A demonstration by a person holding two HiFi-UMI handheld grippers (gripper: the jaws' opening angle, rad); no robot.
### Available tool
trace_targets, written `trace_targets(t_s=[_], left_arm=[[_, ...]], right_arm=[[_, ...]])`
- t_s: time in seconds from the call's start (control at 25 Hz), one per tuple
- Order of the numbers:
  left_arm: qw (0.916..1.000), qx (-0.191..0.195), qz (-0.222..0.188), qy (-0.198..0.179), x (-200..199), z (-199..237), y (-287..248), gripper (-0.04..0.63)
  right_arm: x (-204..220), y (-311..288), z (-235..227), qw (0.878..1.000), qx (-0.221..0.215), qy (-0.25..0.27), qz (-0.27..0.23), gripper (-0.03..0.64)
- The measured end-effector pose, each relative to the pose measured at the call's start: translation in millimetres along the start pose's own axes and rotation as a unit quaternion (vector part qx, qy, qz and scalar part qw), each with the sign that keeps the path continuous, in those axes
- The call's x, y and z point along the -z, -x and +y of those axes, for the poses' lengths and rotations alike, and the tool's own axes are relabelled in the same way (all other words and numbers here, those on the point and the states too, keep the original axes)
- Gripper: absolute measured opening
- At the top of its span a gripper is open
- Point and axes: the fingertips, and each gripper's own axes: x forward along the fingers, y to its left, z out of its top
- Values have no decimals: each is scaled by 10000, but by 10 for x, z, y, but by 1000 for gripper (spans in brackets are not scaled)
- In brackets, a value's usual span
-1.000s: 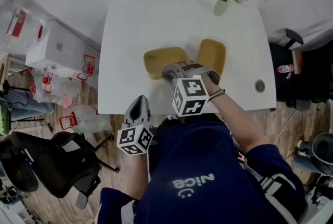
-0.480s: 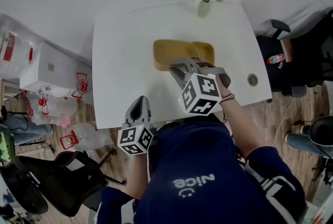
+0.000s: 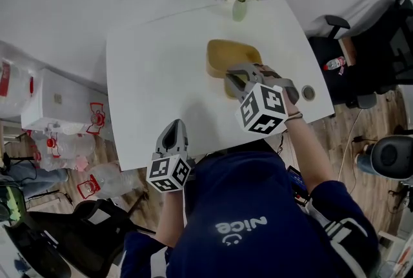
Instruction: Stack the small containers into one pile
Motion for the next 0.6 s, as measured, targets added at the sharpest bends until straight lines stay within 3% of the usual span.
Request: trace_targets(t_s=[0.32, 0.6], left_arm=[[9999, -6, 115, 11, 5, 9, 3, 20], [10000, -54, 76, -6, -11, -137, -90, 20]], right_arm=[[385, 86, -88, 9944, -350, 994, 13, 55], [452, 145, -117, 9833, -758, 1535, -614, 55]])
